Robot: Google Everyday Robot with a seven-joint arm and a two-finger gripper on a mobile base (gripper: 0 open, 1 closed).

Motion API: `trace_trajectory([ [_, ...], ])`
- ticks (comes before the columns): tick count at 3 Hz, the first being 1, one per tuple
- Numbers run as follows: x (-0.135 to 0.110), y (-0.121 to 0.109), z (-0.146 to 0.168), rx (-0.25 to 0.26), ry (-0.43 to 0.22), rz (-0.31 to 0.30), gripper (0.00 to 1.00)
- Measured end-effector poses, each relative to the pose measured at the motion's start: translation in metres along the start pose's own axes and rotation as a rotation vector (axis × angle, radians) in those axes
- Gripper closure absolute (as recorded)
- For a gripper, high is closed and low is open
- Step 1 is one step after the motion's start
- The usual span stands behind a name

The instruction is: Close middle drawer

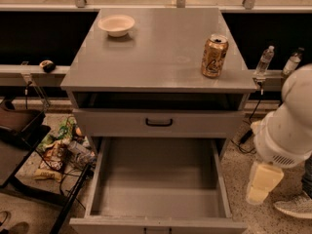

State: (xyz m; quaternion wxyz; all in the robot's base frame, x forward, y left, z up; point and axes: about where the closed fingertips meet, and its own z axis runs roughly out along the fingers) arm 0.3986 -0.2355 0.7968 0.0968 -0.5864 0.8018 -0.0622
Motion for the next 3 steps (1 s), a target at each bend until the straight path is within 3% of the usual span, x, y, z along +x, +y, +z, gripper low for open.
trace_trajectory([
  [1,0.011,0.011,0.052,0.006,0.033,0.003,0.00],
  [3,0.008,0.013,0.069,0.013,0.048,-0.013,0.00],
])
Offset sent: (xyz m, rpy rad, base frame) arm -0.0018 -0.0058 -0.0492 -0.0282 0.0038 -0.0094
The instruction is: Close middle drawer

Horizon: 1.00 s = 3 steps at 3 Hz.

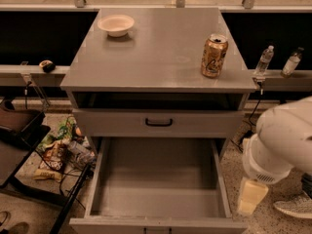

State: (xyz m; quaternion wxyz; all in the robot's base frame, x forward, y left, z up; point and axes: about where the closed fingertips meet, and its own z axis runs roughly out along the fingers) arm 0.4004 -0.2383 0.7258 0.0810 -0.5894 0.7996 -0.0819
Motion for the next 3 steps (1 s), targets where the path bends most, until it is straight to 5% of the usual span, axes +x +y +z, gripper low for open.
trace_trajectory([
  [1,0.008,0.027,0.045,-0.038,-0.021,0.011,0.00],
  [3,0.039,0.116,0.152,-0.171,-0.052,0.062,0.42],
])
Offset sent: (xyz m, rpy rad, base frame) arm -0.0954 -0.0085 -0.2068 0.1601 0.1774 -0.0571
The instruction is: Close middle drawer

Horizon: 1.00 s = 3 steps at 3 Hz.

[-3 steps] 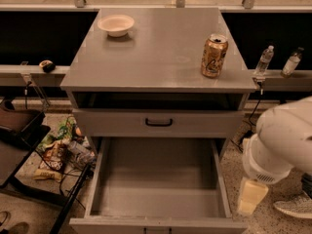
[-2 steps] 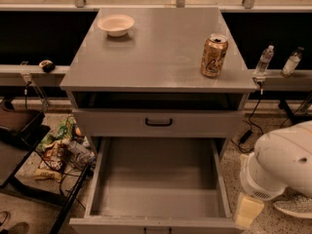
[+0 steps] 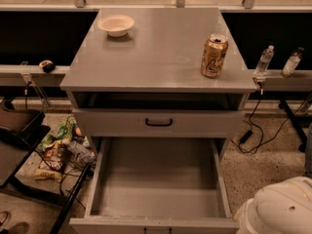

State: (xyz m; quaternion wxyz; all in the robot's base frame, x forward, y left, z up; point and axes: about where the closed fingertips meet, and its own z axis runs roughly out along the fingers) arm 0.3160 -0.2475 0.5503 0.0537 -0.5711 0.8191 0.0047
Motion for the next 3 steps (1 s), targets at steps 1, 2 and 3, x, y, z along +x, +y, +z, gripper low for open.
trace_trajectory([
  [1,0.013,0.028,0.052,-0.037,0.007,-0.001,0.65],
  [2,0.014,0.045,0.114,-0.040,-0.036,0.041,0.96],
  [3,0.005,0.041,0.139,-0.017,-0.074,0.070,1.00],
])
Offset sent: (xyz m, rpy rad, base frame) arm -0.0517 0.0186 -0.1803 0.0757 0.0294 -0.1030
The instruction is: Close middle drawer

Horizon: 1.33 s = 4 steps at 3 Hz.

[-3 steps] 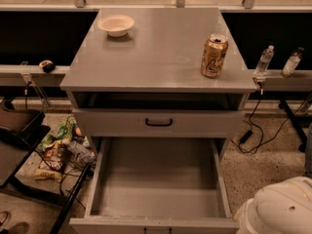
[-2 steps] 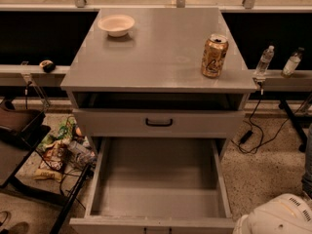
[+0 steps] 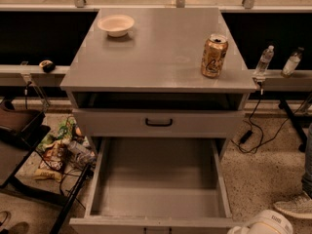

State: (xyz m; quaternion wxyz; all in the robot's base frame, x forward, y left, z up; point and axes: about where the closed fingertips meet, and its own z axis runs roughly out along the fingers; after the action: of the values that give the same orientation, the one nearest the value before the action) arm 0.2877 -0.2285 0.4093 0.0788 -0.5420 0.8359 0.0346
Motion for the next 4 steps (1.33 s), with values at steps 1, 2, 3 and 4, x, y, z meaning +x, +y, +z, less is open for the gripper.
trace_trajectory([
  [1,-0.025,-0.017,0.011,0.051,-0.053,0.012,1.00],
  [2,-0.081,-0.033,0.012,0.137,-0.144,0.024,1.00],
  [3,-0.079,-0.033,0.012,0.136,-0.141,0.025,1.00],
  [4,-0.081,-0.036,0.015,0.141,-0.155,0.038,1.00],
])
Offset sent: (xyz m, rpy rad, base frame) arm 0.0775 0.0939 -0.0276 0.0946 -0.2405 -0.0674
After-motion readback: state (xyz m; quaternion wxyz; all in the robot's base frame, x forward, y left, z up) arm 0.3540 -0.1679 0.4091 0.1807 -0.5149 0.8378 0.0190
